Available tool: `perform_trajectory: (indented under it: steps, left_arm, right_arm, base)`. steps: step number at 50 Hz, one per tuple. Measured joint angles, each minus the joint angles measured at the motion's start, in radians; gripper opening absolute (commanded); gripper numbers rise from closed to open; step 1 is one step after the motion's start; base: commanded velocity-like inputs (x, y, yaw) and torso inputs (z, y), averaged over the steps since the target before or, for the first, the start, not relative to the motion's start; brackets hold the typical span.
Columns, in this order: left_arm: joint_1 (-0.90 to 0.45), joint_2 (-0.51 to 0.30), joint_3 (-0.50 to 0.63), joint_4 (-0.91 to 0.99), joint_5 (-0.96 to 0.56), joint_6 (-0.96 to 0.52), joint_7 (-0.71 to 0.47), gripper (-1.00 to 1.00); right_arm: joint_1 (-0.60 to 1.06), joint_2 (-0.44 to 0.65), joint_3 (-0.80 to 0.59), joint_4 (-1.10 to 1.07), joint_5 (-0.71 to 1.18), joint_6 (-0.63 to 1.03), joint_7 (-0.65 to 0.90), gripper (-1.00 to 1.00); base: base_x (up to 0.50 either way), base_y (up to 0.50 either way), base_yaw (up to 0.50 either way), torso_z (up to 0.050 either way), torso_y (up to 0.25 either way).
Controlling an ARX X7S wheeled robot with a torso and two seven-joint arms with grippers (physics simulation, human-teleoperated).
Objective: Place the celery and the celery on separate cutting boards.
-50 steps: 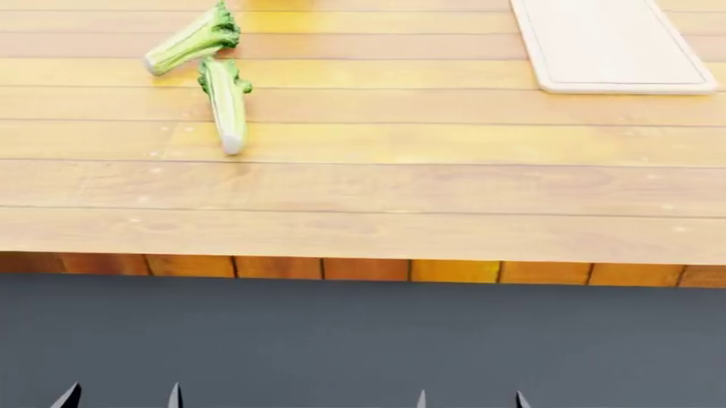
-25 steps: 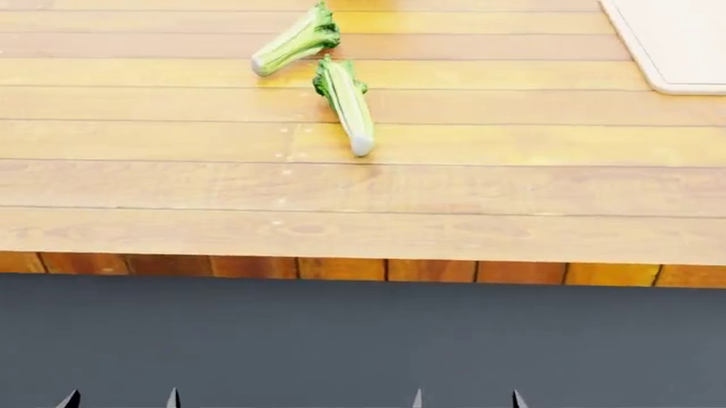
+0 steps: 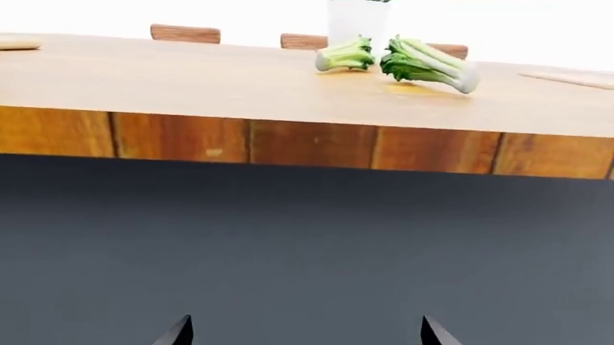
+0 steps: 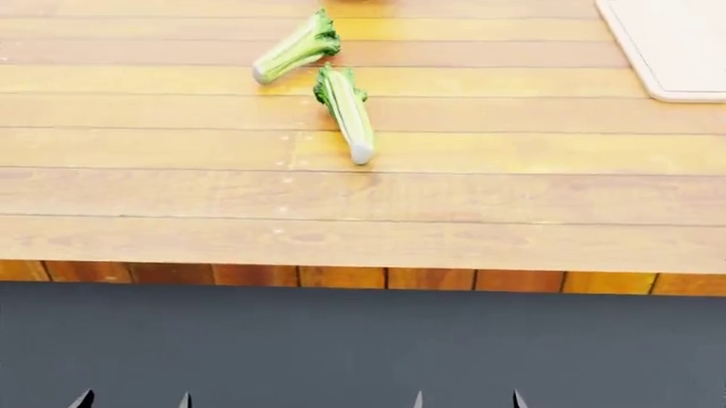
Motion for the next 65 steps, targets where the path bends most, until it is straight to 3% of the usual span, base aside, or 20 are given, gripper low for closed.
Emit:
perform_trajectory:
  steps: [30, 35, 39, 51, 58, 65]
  left_arm:
    - [-0.002, -0.027, 0.022, 0.015, -0.013, 0.018, -0.032, 1.00]
    - [-0.002, -0.031, 0.019, 0.042, -0.043, -0.014, -0.035, 1.00]
    - [-0.017, -0.047, 0.002, 0.130, -0.095, -0.114, -0.057, 1.00]
    - [-0.243, -0.174, -0.130, 0.462, -0.405, -0.646, -0.175, 1.00]
    - [-0.440, -0.243, -0.194, 0.515, -0.567, -0.903, -0.229, 1.00]
    - [-0.596, -0.286, -0.218, 0.515, -0.673, -1.074, -0.259, 1.00]
  right_arm:
    - [0.000, 0.028, -0.035, -0.010, 0.004, 0.001, 0.039, 1.00]
    - [-0.002, 0.031, -0.029, -0.038, 0.026, 0.020, 0.046, 1.00]
    - [0.019, 0.049, -0.008, -0.138, 0.063, 0.112, 0.062, 1.00]
    - [0.294, 0.166, 0.107, -0.486, 0.243, 0.655, 0.099, 1.00]
    - [0.505, 0.226, 0.195, -0.558, 0.375, 0.957, 0.093, 1.00]
    - [0.633, 0.266, 0.273, -0.595, 0.472, 1.157, 0.083, 1.00]
  base:
    - [0.00, 0.00, 0.00, 0.050, 0.000]
    - [0.00, 0.00, 0.00, 0.000, 0.000]
    - [0.00, 0.00, 0.00, 0.000, 0.000]
    - [0.00, 0.00, 0.00, 0.000, 0.000]
    - [0.00, 0.00, 0.00, 0.000, 0.000]
    - [0.26, 0.18, 0.00, 0.000, 0.000]
